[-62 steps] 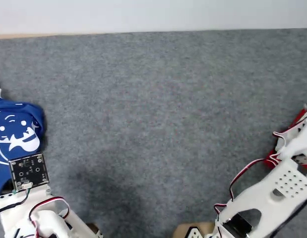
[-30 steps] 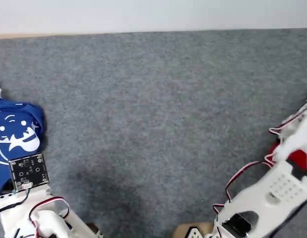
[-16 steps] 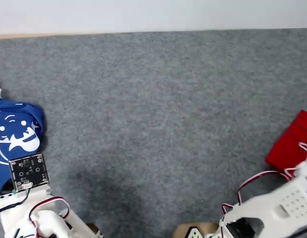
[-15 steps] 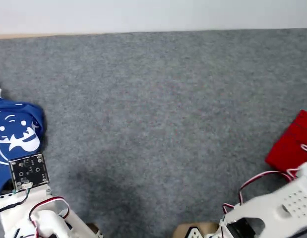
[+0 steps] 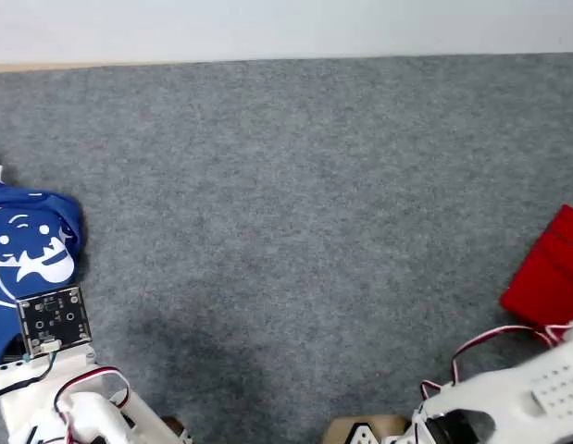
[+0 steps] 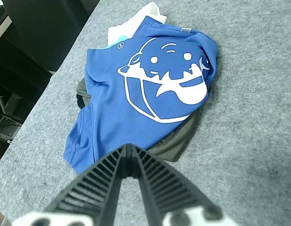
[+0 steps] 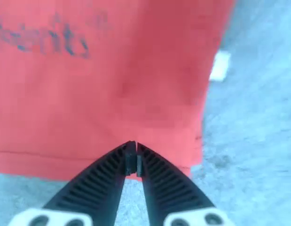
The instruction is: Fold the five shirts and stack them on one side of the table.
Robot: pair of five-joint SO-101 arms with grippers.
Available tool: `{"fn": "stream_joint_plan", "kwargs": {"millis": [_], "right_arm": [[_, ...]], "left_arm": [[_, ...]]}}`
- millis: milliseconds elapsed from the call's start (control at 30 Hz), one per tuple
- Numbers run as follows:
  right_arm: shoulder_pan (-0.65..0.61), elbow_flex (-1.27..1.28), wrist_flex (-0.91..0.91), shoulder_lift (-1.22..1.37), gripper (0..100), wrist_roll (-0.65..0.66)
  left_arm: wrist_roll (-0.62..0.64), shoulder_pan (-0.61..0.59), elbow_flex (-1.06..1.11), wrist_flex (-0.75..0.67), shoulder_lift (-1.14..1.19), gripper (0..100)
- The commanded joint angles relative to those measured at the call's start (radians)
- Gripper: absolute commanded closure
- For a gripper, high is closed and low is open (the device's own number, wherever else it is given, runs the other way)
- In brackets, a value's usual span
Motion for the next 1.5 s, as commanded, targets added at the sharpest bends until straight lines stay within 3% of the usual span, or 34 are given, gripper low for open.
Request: {"fn": "stream_joint_plan", "kwargs": {"millis": [0,267,533,967,1267,1367,1467], "right_arm": [[-0.042,-0.006,-0.071,-0.12,98.5,0.009],[-0.073,-0.005,-0.4,0.105,98.5,0.015],[-0.074,-0.009,-0.447,0.257,98.5,0.012],[-0.125,-0.049,-0.162,-0.122,98.5,0.009],[-0.318,-0.043,0.236,-0.361,98.5,0.008],[-0.394,-0.028,0.389,-0.435,98.5,0.008],[-0.407,0.078,0.38,-0.553,99.0,-0.061]], "left_arm": [[-0.006,-0.002,-0.008,-0.021,-0.003,100],[-0.006,-0.002,-0.008,-0.021,-0.003,100],[-0.006,-0.003,-0.01,-0.021,-0.003,100],[-0.006,-0.002,-0.012,-0.02,-0.005,100],[-0.003,-0.002,-0.051,-0.012,0.014,100],[-0.003,-0.002,-0.064,-0.012,0.112,100],[-0.003,0.009,-0.127,-0.029,0.31,100]]}}
